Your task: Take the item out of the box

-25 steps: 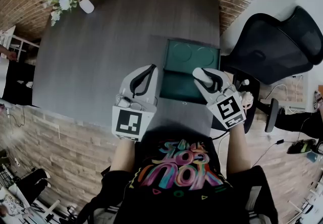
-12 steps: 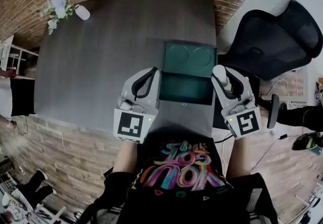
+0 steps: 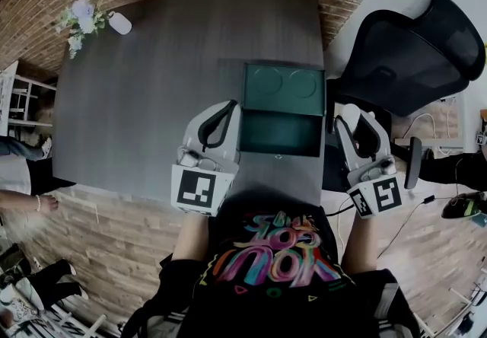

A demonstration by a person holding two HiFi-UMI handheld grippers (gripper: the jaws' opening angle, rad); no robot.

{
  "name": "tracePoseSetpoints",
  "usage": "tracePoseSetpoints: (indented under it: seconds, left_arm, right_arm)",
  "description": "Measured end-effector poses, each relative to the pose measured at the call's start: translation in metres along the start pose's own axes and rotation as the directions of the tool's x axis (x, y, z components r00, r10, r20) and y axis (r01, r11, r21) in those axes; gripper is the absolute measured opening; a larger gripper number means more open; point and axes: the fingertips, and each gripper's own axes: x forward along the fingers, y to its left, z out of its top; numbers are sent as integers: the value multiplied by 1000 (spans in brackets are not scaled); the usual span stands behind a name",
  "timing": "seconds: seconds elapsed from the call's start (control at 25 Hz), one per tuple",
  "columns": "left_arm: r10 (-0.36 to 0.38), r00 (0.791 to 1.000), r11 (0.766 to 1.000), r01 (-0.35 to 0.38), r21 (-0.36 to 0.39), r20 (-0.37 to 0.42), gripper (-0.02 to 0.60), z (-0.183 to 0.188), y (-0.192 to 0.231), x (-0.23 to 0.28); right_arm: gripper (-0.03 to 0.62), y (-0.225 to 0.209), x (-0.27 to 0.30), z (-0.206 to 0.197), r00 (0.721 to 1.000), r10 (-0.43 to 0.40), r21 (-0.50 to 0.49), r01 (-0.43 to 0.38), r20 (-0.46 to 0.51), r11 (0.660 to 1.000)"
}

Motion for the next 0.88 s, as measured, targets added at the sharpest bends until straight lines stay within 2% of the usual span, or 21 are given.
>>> tracePoseSetpoints:
  seconds: [0.88]
  left_arm:
    - [20,1000,1000,-20,-18,24,0,0,10,-7]
  right_arm:
    - [138,16,8,3,1000,25,-2,-25,15,1000]
